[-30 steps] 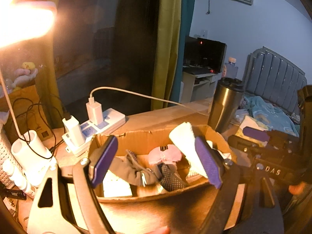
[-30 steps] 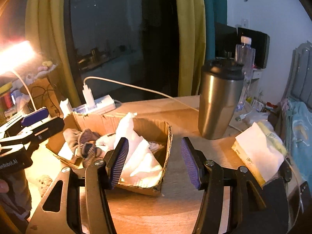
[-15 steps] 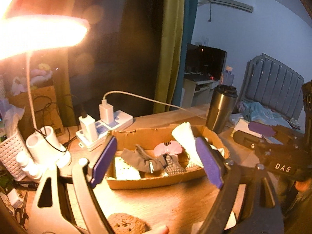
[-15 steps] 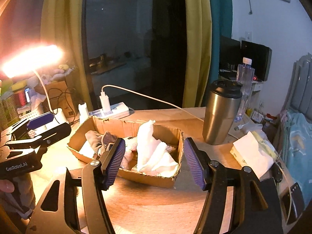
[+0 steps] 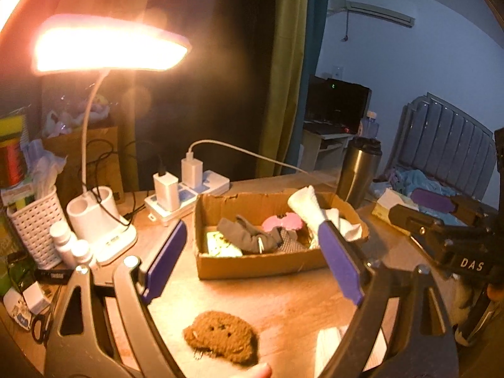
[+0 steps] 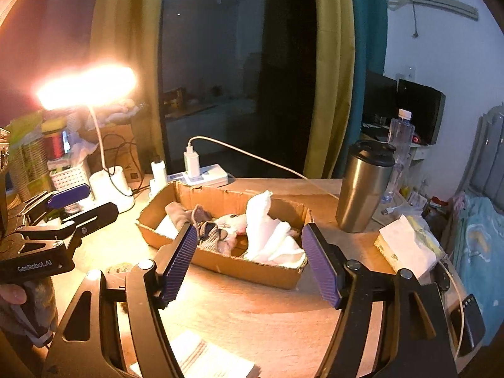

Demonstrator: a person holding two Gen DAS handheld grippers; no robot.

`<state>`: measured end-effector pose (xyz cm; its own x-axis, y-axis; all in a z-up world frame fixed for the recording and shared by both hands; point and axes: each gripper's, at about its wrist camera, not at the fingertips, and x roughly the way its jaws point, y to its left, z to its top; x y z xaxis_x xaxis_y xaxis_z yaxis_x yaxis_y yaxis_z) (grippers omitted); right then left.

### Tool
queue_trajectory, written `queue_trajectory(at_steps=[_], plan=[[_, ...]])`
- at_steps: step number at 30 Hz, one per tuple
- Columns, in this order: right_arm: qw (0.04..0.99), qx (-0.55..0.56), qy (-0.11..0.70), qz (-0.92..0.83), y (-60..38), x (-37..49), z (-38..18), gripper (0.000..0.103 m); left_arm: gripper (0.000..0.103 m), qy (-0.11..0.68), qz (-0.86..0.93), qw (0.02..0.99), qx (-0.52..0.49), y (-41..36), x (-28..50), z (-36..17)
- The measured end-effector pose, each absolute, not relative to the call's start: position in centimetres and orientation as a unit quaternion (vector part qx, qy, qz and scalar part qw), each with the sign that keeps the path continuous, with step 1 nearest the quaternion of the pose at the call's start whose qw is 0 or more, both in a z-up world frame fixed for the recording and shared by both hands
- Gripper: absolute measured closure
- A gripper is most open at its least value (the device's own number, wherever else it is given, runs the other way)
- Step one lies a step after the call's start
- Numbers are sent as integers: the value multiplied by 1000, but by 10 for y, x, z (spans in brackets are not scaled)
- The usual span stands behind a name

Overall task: Organize soft objects
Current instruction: 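Move both tools back toward the brown plush and second white towel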

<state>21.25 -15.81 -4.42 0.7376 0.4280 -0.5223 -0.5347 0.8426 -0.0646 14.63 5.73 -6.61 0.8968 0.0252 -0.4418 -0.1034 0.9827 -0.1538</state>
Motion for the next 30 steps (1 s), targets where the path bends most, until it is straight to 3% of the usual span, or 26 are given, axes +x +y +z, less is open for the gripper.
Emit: queue_trajectory(at_steps=[30], plan=[[899, -124, 307, 286, -147, 156, -104, 30, 16, 263, 35, 957, -117, 62, 90, -115]])
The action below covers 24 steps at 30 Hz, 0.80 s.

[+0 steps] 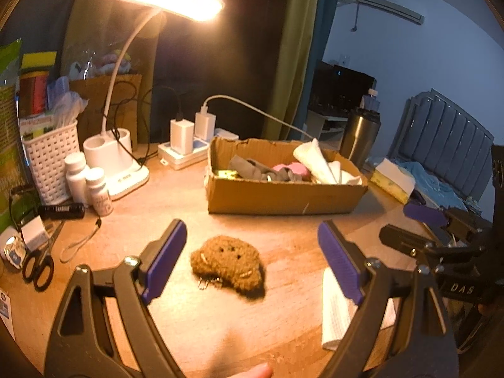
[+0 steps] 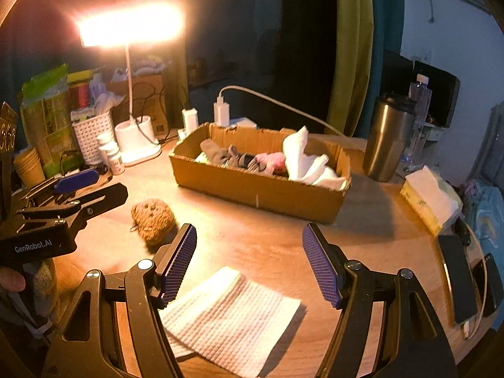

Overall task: Organize soft objects
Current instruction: 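Move both tools back toward the brown plush and second white towel, then grasp the second white towel with the right tool and lift it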

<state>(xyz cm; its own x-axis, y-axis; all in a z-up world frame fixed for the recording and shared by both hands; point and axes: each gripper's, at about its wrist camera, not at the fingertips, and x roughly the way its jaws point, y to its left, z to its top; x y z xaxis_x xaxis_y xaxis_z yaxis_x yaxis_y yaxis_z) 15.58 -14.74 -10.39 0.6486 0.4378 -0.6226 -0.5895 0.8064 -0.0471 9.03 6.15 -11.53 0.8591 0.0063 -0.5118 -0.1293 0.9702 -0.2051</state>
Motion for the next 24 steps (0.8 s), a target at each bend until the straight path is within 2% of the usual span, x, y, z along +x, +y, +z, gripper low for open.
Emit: queue_trajectory(at_steps=[24], plan=[[846, -138, 412, 309, -142, 152, -171, 30, 17, 298, 45, 945, -129, 66, 87, -144]])
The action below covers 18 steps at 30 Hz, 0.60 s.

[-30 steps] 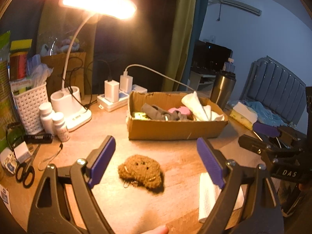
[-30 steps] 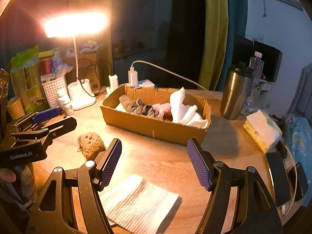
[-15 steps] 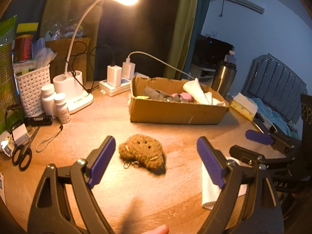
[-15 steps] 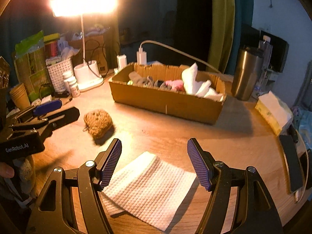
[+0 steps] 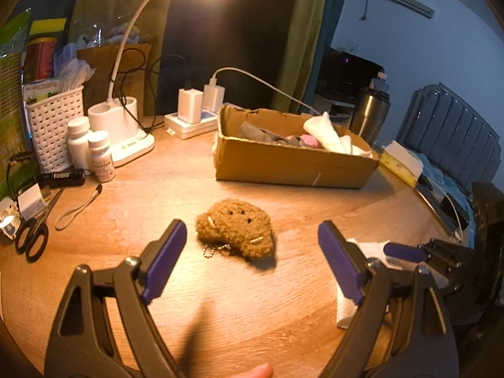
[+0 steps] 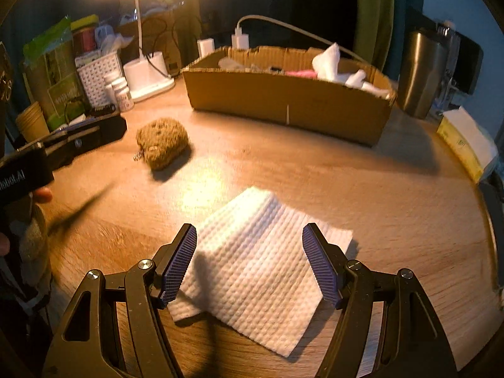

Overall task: Organize soft objects
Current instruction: 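Grasp the second white towel with the right tool and lift it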

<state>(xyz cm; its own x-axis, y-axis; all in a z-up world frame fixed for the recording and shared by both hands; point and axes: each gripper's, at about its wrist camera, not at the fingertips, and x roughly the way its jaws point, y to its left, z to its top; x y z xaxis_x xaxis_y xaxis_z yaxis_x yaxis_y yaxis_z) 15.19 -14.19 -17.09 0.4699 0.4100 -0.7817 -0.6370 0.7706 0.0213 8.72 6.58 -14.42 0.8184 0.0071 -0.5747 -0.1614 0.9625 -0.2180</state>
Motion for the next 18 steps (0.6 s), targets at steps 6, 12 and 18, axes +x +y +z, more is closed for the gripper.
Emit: queue_trajectory(at_steps=[6, 12, 18], plan=[[840, -159, 420, 305, -137, 150, -181, 30, 16, 315, 51, 939, -130, 67, 94, -150], [840, -166, 416, 307, -138, 151, -182, 36, 17, 344, 61, 929, -126, 67, 104, -159], [848, -155, 409, 300, -145, 164, -181, 68, 16, 367, 65, 921, -111, 62, 113, -165]])
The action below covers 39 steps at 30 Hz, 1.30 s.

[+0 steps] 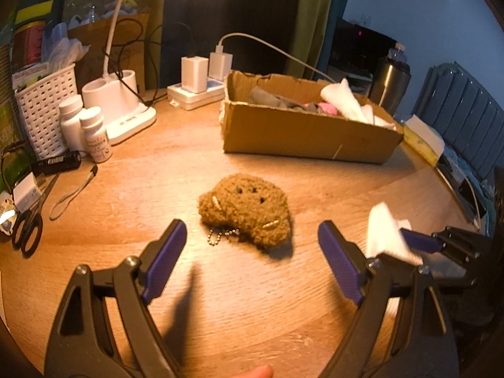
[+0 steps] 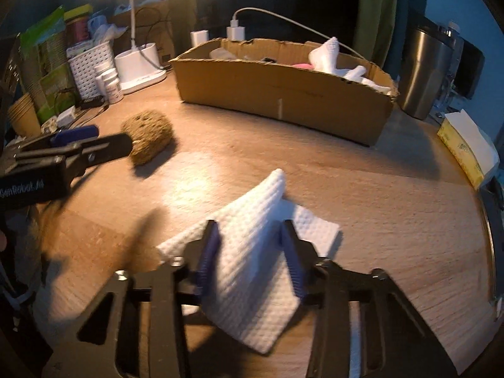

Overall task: Organize soft objects
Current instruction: 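Grasp the second white towel with the right tool and lift it, then grasp the brown fuzzy plush with the left tool, then carry the brown plush and white towel with both tools over the box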

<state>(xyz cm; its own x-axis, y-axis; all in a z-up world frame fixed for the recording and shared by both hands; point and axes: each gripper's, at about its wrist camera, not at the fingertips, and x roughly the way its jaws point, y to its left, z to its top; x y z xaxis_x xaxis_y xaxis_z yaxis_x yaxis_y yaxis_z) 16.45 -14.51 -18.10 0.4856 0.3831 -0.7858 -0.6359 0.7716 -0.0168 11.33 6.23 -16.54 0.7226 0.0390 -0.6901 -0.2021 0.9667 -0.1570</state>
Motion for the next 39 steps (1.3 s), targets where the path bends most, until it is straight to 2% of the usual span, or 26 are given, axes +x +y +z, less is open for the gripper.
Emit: queue_trajectory(at_steps=[3, 8, 15, 21, 23, 26, 33, 39], plan=[[850, -149, 408, 297, -147, 175, -181, 79, 16, 376, 70, 918, -101, 59, 120, -167], [846, -136, 415, 306, -148, 186, -182, 82, 16, 390, 82, 913, -82, 59, 135, -169], [841, -107, 426, 315, -158, 192, -181, 94, 16, 420, 93, 901, -64, 62, 163, -180], [849, -98, 411, 316, -165, 190, -171, 95, 18, 436, 74, 894, -73, 64, 171, -185], [854, -91, 401, 320, -169, 188, -163, 95, 33, 436, 68, 894, -73, 63, 171, -185], [861, -89, 384, 322, -173, 186, -149, 95, 40, 436, 60, 895, -71, 60, 170, -186], [876, -84, 351, 321, -184, 183, -121, 95, 42, 421, 47, 903, -75, 52, 159, -177], [885, -80, 326, 322, -193, 180, -102, 95, 42, 378, 42, 922, -70, 44, 140, -150]])
